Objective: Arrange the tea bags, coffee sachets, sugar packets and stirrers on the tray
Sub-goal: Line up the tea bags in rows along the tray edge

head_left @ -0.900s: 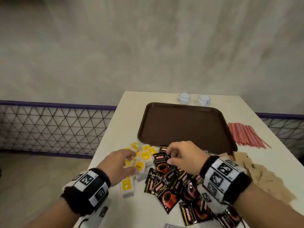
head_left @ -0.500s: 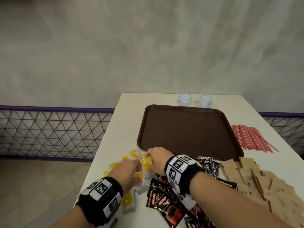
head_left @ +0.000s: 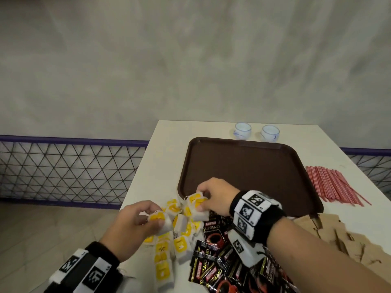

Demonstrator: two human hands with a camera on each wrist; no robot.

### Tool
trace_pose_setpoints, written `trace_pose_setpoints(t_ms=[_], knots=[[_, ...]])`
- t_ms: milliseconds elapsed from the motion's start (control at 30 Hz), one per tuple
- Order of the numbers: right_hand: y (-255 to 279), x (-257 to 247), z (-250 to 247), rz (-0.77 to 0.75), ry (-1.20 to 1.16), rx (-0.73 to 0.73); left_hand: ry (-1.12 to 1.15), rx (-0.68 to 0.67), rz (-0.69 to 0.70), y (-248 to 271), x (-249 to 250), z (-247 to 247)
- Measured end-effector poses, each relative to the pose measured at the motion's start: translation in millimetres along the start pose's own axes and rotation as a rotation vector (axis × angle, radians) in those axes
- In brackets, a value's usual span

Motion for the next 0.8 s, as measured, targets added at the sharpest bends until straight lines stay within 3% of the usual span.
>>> trace_pose_setpoints(t_ms=[200, 333, 433, 600, 800], knots=[[8.5, 9.4, -49.7, -0.053, -0.194, 0.031, 0.003, -0.043, 0.012, -38.6, 25.6, 4.8], [24.4, 25.2, -75.6, -0.033, -0.417, 0.069, -0.300, -0.026, 0.169, -113.9, 54.5, 17.7], [40.1, 36.8, -92.4, -0.030, -0.524, 0.118, -0.456, -0.059, 0.207, -186.3, 65.8, 45.3], [60.8, 67.1, -109.5, 0.065, -0.494, 0.209, -0.664, -0.081, 0.210, -282.9, 58.4, 87.2], [61.6, 106.1, -113.6, 0.218, -0.438, 0.226, -0.812, -0.106, 0.165, -337.4, 26.9, 106.9]])
Point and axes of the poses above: each hand's wrist, its own y-axis away from the middle knuckle, its own z-axis out of the palm, x = y × z, the point moved 7 cm from there along -y, towards the middle knuckle, and after that the axes turned 6 degrees about x, right-handed, at the moved point
